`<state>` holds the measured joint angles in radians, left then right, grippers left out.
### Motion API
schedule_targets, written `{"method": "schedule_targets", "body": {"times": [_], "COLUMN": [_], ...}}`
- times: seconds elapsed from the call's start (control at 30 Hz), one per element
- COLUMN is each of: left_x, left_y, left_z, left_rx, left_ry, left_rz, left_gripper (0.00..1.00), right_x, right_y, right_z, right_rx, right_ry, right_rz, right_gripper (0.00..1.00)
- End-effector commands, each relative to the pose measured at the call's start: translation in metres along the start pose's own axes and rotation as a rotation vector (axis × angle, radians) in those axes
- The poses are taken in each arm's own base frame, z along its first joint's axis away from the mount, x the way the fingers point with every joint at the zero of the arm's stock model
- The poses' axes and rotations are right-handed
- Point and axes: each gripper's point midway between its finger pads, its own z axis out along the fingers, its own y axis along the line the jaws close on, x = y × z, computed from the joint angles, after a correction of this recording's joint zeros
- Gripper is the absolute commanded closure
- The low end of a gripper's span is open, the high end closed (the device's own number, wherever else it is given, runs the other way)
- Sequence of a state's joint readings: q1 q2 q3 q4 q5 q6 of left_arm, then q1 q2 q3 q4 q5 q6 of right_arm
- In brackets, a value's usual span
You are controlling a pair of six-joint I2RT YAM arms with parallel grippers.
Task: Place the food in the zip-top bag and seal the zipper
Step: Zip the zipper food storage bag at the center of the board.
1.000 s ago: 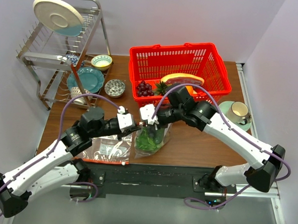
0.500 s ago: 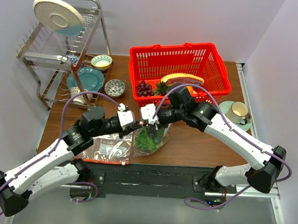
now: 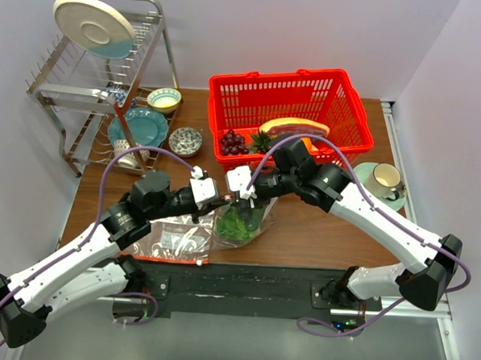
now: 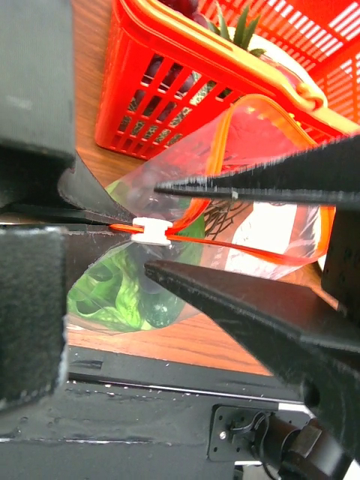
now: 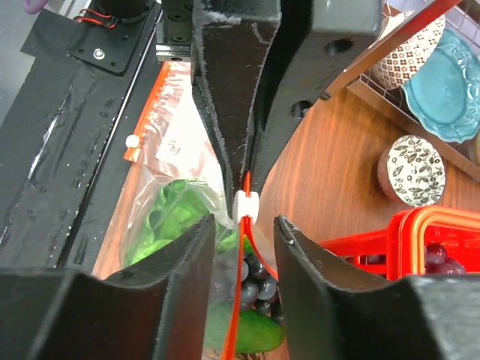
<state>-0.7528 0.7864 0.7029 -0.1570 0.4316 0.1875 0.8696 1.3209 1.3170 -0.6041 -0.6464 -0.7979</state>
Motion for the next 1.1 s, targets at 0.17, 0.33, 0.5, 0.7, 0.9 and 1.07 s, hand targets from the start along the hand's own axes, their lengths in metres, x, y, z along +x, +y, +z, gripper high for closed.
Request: {"method": "schedule_targets", "body": {"times": [0.17, 0.33, 0.5, 0.7, 0.9, 1.07], "left_x": [-0.029, -0.029, -0.027, -0.025, -0.014, -0.005], "left_y": [-0.003, 0.001, 0.006, 0.026, 0.045, 0.058], "left_z": [-0.001, -0.003, -0.004, -0.017, -0.029, -0.037], "left_rx": [0.043, 0.019, -0.007, -0.152, -0.293, -0.390], "left_ry": [-0.069, -0.066, -0.044, -0.035, 0.000, 0.026], "left_rz": [0.058, 0.065, 0.055, 0.042, 0.013, -0.010], "left_gripper": [1.00, 1.00, 1.00, 1.00, 1.00, 1.00], "right_x": [-0.026, -0.029, -0.026, -0.015, -0.002, 0.000], "right_y": [-0.004, -0.003, 0.000, 0.000, -0.008, -0.003], "right_z": [-0.003, -0.002, -0.002, -0.005, -0.009, -0.026], "right_rx": [-0.004, -0.017, -0.023, 0.012, 0.092, 0.129], "right_ry": [-0.091, -0.103, -0.094, -0.053, 0.009, 0.058], "right_rz": [-0.031, -0.028, -0.020, 0.002, 0.070, 0.134], "right_gripper": [0.60, 0.75, 1.00, 1.00, 1.00, 1.00]}}
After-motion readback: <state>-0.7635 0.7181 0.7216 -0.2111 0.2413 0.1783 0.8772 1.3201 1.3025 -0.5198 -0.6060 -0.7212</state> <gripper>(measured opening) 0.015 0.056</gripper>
